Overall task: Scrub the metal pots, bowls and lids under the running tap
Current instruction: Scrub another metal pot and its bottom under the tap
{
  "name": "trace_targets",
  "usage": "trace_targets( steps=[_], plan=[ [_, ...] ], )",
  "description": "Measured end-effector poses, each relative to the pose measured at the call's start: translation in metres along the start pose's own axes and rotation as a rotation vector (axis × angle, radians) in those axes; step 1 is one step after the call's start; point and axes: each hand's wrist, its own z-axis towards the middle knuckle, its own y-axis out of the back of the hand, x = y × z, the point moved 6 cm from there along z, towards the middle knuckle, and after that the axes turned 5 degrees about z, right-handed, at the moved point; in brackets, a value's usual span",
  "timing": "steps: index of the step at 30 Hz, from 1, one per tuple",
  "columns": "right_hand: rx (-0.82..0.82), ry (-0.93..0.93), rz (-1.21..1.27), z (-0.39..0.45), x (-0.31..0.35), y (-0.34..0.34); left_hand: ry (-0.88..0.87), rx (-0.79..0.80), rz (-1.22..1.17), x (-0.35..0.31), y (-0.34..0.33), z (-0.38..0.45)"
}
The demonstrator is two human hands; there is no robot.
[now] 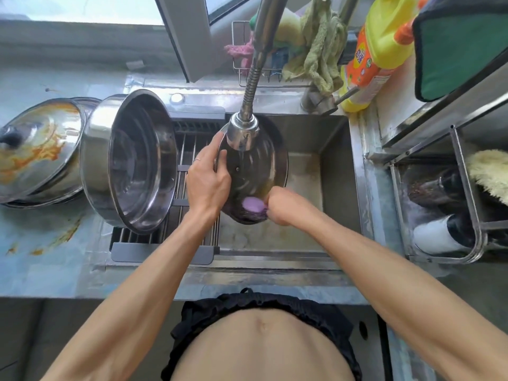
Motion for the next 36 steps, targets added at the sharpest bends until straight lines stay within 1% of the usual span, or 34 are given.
trace_targets(
  steps=[3, 5, 6, 8, 11, 12, 13, 15, 16, 17, 18, 19, 20, 22, 23, 24, 26, 27, 29, 31, 33, 34, 36],
  plan=[
    [-0.159, -0.043, -0.266, 0.005, -0.018, 0.016, 0.018, 0.115, 0.012, -0.001, -0.006, -0.009],
    [-0.241, -0.052, -0.369, 0.010, -0.025, 0.027, 0.001, 0.145, 0.042, -0.007, -0.010, -0.012],
    [-0.253, -0.055, -0.405, 0.012, -0.027, 0.030, -0.016, 0.142, 0.055, -0.011, -0.012, -0.010],
    [-0.206, -0.076, -0.354, 0.012, -0.027, 0.032, -0.036, 0.122, 0.076, -0.017, -0.014, -0.006],
    [-0.003, -0.165, -0.103, 0.009, -0.026, 0.018, -0.019, 0.070, 0.032, -0.015, -0.013, 0.000],
    [0.069, -0.186, 0.016, 0.006, -0.023, 0.010, -0.012, 0.061, 0.011, -0.014, -0.012, 0.001],
    [0.136, -0.195, 0.197, 0.003, -0.020, 0.002, -0.016, 0.056, -0.001, -0.015, -0.012, 0.002],
    [0.221, -0.212, 0.609, -0.003, -0.014, -0.013, -0.050, 0.049, 0.000, -0.017, -0.013, 0.004],
    [0.259, -0.210, 0.768, -0.008, -0.009, -0.019, -0.064, 0.041, -0.005, -0.018, -0.013, 0.005],
    [0.275, -0.207, 0.873, -0.012, -0.006, -0.023, -0.065, 0.029, -0.016, -0.016, -0.013, 0.006],
    [0.262, -0.202, 0.913, -0.012, -0.006, -0.025, -0.052, 0.020, -0.030, -0.013, -0.012, 0.008],
    [0.232, -0.194, 0.881, -0.013, -0.007, -0.025, -0.029, 0.017, -0.044, -0.009, -0.011, 0.008],
    [0.193, -0.172, 0.779, -0.010, -0.011, -0.023, 0.000, 0.015, -0.060, -0.004, -0.009, 0.007],
    [0.099, -0.108, 0.381, -0.009, -0.016, -0.009, 0.069, 0.015, -0.107, 0.006, -0.005, 0.005],
    [0.027, -0.093, 0.167, -0.009, -0.019, -0.001, 0.098, 0.015, -0.131, 0.011, -0.004, 0.003],
    [-0.061, -0.113, 0.018, -0.009, -0.024, 0.008, 0.111, 0.021, -0.145, 0.014, -0.005, 0.000],
    [-0.187, -0.153, -0.179, -0.009, -0.032, 0.023, 0.103, 0.037, -0.141, 0.016, -0.009, -0.007],
    [-0.214, -0.151, -0.248, -0.009, -0.032, 0.026, 0.111, 0.028, -0.145, 0.017, -0.010, -0.009],
    [-0.201, -0.134, -0.262, -0.007, -0.030, 0.020, 0.144, -0.010, -0.154, 0.022, -0.012, -0.006],
    [-0.135, -0.093, -0.144, -0.010, -0.022, 0.003, 0.155, -0.038, -0.130, 0.024, -0.013, -0.002],
    [-0.121, -0.084, 0.011, -0.010, -0.022, -0.012, 0.173, -0.047, -0.142, 0.022, -0.016, -0.002],
    [-0.161, -0.091, 0.074, -0.009, -0.026, -0.015, 0.202, -0.050, -0.155, 0.021, -0.017, -0.003],
    [-0.312, -0.148, 0.193, -0.010, -0.041, -0.012, 0.302, -0.038, -0.222, 0.021, -0.022, -0.008]
  ],
)
